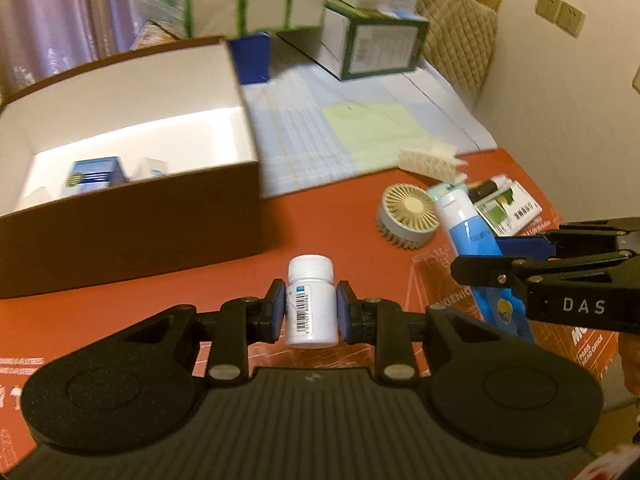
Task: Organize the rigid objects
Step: 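Carry the pill bottle and blue tube over the brown box with both tools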
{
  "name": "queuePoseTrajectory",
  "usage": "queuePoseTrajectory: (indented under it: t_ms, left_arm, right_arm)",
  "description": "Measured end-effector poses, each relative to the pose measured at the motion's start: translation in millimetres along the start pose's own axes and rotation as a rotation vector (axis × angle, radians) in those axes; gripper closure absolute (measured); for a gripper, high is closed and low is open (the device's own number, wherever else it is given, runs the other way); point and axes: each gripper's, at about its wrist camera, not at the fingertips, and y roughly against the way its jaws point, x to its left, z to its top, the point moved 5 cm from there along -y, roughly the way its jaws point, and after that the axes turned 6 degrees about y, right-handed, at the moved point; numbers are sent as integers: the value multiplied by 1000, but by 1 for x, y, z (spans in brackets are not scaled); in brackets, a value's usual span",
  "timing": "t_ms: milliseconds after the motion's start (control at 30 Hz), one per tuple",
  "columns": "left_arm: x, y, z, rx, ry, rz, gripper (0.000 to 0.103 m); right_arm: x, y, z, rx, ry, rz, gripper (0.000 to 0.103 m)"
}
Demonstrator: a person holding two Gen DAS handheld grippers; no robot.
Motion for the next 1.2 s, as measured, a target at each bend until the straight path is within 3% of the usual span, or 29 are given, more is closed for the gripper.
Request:
queuePoseTrajectory:
  t_ms: [700, 1200]
  left_arm:
    - [112, 76, 36, -159, 120, 108, 81]
    - [165, 80, 77, -220, 113, 147, 81]
  right_arm:
    - [117, -28, 80, -82, 132, 205, 70]
    - [152, -60, 124, -113, 179, 211, 70]
